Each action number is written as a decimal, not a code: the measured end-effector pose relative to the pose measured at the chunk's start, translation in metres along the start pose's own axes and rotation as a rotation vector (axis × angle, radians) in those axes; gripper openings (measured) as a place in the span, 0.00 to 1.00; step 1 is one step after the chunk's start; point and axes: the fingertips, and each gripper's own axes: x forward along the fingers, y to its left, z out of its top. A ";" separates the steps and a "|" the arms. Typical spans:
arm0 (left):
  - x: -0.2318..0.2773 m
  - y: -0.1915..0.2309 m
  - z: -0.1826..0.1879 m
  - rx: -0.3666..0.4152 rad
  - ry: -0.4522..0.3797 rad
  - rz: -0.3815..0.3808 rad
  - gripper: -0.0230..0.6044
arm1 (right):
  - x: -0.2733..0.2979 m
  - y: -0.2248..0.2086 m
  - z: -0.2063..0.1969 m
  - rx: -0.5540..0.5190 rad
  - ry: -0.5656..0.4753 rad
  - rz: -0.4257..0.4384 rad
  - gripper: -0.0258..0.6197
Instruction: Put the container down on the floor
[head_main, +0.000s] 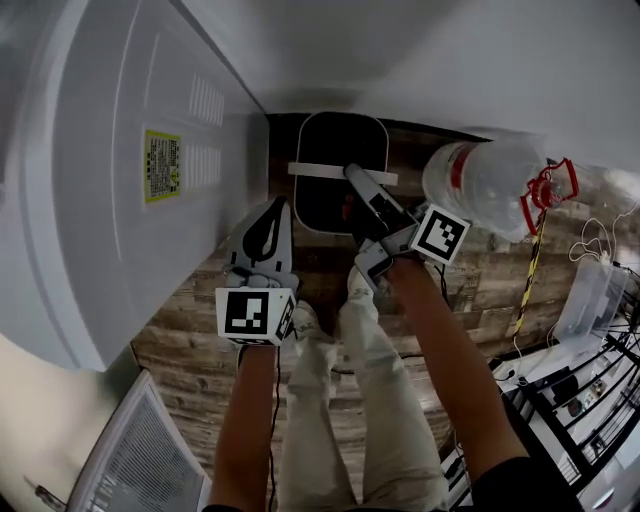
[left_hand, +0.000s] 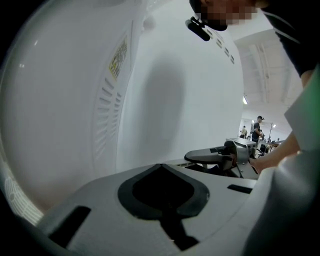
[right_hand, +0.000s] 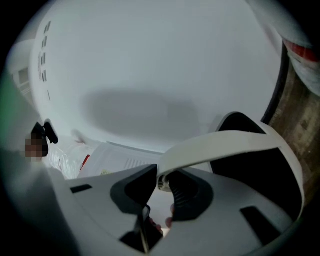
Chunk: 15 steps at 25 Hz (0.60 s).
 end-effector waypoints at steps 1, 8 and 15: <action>0.003 0.001 -0.002 -0.002 -0.001 -0.001 0.07 | 0.002 -0.004 0.000 0.003 -0.001 0.000 0.18; 0.018 0.003 -0.018 0.007 -0.011 -0.006 0.07 | 0.005 -0.035 0.000 -0.001 0.008 -0.010 0.18; 0.031 0.013 -0.042 0.013 -0.009 0.004 0.07 | 0.011 -0.074 -0.002 -0.012 0.028 -0.029 0.18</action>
